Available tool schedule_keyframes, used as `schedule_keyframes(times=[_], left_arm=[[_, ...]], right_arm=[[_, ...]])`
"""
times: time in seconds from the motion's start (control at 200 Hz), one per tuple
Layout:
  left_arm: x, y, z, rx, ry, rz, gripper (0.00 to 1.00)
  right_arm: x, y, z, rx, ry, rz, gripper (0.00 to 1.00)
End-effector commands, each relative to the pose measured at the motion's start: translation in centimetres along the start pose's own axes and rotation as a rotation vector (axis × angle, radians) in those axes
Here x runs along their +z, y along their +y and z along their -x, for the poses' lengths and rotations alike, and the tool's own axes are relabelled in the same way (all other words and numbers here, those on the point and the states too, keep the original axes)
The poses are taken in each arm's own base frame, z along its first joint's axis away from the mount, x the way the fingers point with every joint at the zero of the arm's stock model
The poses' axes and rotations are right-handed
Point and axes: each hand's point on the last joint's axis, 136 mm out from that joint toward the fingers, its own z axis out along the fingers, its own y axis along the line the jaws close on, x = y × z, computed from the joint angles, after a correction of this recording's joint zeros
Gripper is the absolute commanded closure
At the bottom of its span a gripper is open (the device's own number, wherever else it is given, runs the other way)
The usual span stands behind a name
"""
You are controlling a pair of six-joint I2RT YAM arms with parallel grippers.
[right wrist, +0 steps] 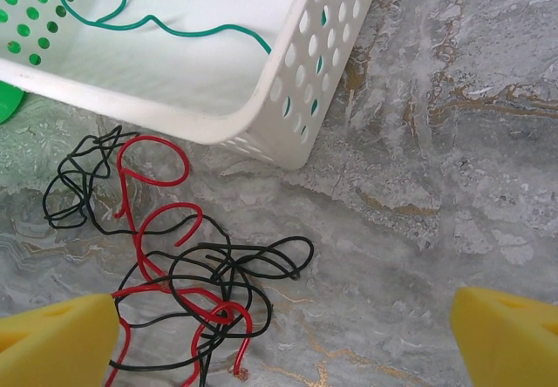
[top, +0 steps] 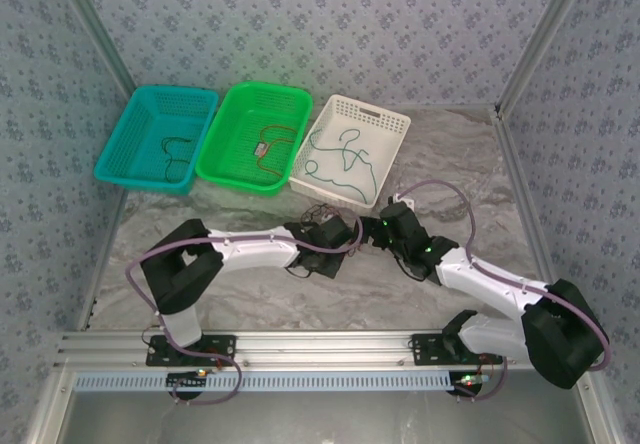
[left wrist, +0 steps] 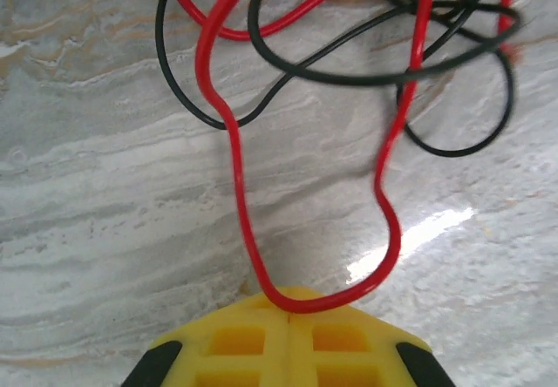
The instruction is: Untangle the cables
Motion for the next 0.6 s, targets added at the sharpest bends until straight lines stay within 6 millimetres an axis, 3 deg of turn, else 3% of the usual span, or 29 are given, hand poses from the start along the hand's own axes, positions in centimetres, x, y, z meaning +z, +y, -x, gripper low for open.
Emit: schedule_keyframes(times=[0.0, 0.32, 0.475, 0.595], left_arm=[[-3.5, -1.4, 2.7, 0.037, -0.087, -0.056, 1.0], [-7.5, -0.7, 4.8, 0.015, -0.178, -0.11, 1.0], [-6.4, 0.4, 4.2, -0.171, -0.091, -0.182, 0.55], [-5.2, -0.6, 3.6, -0.222, -0.033, -0.242, 0.51]], right_arm=[[-0.6, 0.5, 1.1, 0.01, -0.031, 0.003, 0.0], [-1.5, 0.9, 2.1, 0.043, -0.095, 0.07, 0.0], [-2.0, -0.4, 2.3, 0.097, -0.118, 0.059, 0.0], [-2.3, -1.2, 2.1, 0.121, -0.122, 0.042, 0.0]])
